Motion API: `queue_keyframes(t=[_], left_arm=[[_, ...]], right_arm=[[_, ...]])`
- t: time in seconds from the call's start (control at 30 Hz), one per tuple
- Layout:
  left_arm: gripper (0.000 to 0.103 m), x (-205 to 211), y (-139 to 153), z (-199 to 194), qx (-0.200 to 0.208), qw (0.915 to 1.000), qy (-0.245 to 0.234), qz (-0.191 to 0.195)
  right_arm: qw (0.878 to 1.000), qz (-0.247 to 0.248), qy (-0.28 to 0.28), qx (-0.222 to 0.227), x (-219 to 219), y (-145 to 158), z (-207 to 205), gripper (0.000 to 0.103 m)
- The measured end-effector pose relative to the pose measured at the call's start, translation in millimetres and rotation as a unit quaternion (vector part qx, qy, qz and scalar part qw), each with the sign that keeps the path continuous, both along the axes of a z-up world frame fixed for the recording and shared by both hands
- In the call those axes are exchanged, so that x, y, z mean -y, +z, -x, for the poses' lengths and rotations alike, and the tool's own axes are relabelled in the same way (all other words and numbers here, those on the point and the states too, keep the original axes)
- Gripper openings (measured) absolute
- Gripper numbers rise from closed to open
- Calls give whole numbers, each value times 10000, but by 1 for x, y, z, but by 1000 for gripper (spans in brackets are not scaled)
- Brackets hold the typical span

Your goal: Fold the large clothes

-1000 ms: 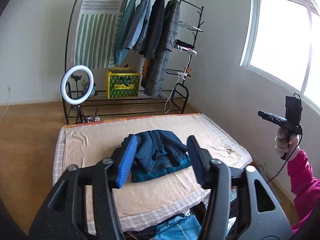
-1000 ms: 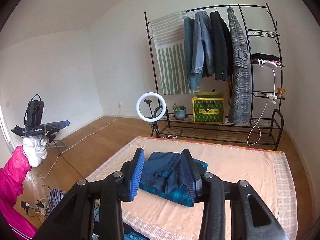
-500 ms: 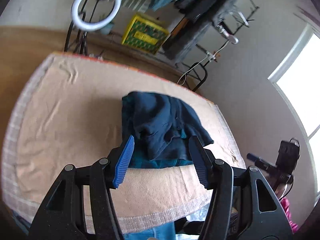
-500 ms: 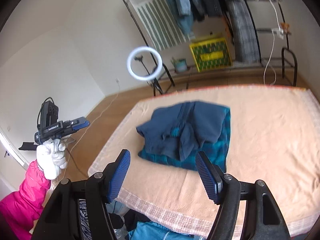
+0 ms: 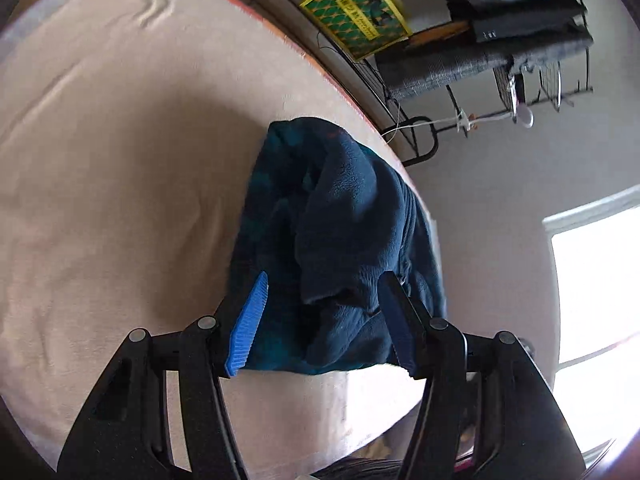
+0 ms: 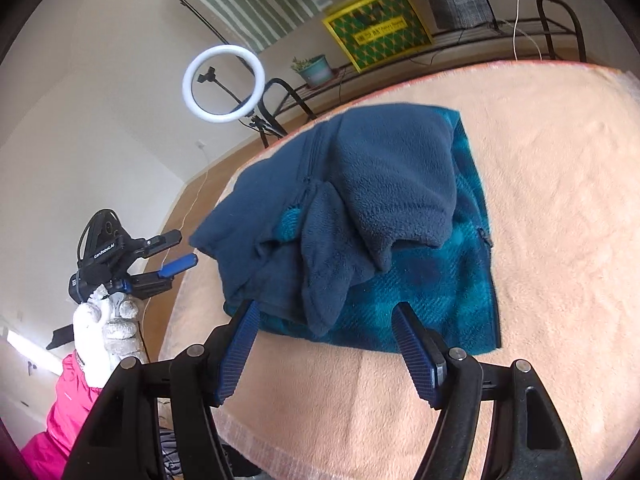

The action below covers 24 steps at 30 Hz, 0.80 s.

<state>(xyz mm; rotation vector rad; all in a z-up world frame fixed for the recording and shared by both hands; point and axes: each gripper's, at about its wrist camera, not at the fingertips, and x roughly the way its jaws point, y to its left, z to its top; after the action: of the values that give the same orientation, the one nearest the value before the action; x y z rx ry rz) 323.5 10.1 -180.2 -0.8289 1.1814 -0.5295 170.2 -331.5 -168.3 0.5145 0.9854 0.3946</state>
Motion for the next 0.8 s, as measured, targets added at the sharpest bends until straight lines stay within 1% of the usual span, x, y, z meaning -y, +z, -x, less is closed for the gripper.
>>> queue_keyframes(t=[0.03,0.1,0.13,0.17,0.2,0.23,0.27,0.3,0.37,0.4,0.47,0.5,0.53,0.57,0.6,0.63,0.67,0.73,0.8], left_arm=[[58,1,-5,-3,-98,9999,59,128],[58,4,-11,-7,-157,9996,108,228],[53,7,-11,-7,-134,9996,97,237],[43,10,-11,-8,-88,9997,72,233],[22,15,-12,-9,-45,9998,28,195],[13,18,-10,-8,-1,9999,15,132],[11,20,-6,-6,115,9999,56,-7],[9,21,-1,-4,208,9997,54,-89],[9,25,18,9,513,9982,-76,-308],[8,27,28,18,719,9960,-172,-500],[8,27,36,33,958,9925,-272,-710],[8,29,33,39,1032,9898,-333,-922],[8,31,28,42,1077,9859,-378,-1220],[8,35,15,44,995,9822,-434,-1533],[8,37,5,44,889,9820,-482,-1597],[8,41,-10,45,763,9798,-557,-1762],[8,43,-14,45,771,9774,-578,-1882],[8,45,-15,49,820,9759,-583,-1937],[8,46,-9,52,964,9723,-630,-2034]], right_arm=[[10000,-34,11,-17,-1,-2,-3,72],[9999,-69,100,-30,-7,-6,-11,70],[9998,-108,164,-21,-9,-7,-13,61],[9994,-177,290,-26,-13,-8,-15,43],[9990,-205,395,-56,-15,-10,-16,33],[9981,-212,565,-95,-19,-10,-17,16],[9979,-195,614,-87,-20,-9,-16,11],[9978,-210,625,-63,-19,-6,-14,9],[9970,-484,604,30,-6,9,-2,7],[9965,-595,590,63,0,14,0,7],[9948,-813,546,268,20,29,13,7],[9941,-909,510,305,27,30,17,7],[9930,-1054,456,273,36,24,23,7],[9931,-1090,399,168,39,15,23,6],[9938,-1060,338,-30,39,2,23,6],[9947,-935,310,-291,37,-13,22,6],[9957,-683,313,-541,32,-29,22,6],[9960,-286,424,-734,22,-44,23,5],[9964,-140,497,-671,22,-41,28,5]])
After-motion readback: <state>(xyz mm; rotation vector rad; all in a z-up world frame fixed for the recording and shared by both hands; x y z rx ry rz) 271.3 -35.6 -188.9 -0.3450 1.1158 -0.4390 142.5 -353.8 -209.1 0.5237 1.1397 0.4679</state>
